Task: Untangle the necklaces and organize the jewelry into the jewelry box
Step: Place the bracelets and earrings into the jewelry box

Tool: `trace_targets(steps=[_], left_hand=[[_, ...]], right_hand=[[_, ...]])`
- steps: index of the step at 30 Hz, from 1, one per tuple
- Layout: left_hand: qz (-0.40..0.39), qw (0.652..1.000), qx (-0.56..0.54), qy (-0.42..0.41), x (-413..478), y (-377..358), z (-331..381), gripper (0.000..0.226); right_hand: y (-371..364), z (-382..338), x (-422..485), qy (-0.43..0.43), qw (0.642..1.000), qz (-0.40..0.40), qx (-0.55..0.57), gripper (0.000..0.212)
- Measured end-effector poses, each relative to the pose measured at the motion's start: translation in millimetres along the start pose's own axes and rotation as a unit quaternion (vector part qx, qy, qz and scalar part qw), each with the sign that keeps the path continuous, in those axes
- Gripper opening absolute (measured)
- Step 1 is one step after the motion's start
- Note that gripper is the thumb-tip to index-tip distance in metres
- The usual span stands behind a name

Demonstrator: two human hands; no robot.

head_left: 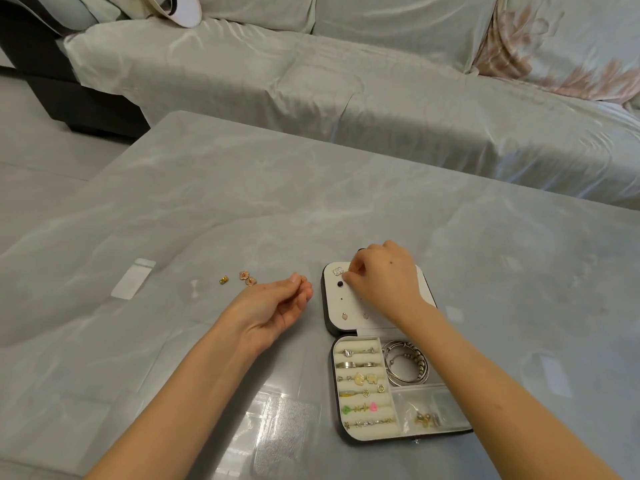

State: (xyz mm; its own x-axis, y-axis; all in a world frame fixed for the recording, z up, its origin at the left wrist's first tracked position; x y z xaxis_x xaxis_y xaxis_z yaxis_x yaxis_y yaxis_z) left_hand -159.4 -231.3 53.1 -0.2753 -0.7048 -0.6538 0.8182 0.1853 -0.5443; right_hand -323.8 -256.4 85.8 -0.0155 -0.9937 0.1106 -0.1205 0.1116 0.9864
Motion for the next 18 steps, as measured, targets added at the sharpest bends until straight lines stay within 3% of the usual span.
trace_targets(steps=[5,9,18], left_hand=[[0.009,1.000,0.012,-0.012,1.3,2.8,-0.1,0.014],[0.013,1.000,0.019,-0.012,2.8,2.9,-0.1,0.015],[0.002,0.999,0.037,-0.018,0.5,2.2,3.3,0.016]], right_hand=[[10.6,0.1,-6.1,-0.040,0.990,-0.054,0.125,0.016],[5.2,-1.2,-25.7,-0.083,0.942,-0.155,0.286,0.012],[-4.4,-5.9,-21.2,-0.082,0.944,-0.201,0.248,0.014]])
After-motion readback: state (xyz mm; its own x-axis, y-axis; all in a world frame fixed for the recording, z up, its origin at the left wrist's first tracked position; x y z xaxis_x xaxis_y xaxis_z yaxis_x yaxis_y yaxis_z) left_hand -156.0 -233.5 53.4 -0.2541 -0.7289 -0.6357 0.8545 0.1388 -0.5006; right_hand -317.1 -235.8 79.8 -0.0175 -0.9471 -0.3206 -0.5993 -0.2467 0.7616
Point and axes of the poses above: each hand's wrist, its own x-axis towards the middle knuckle, its own y-axis out of the back of the hand, z = x × y, the point moved 5 cm from there along x, towards the middle knuckle, and after that the axes turned 1 degree about -z, right-handed, at the moved point
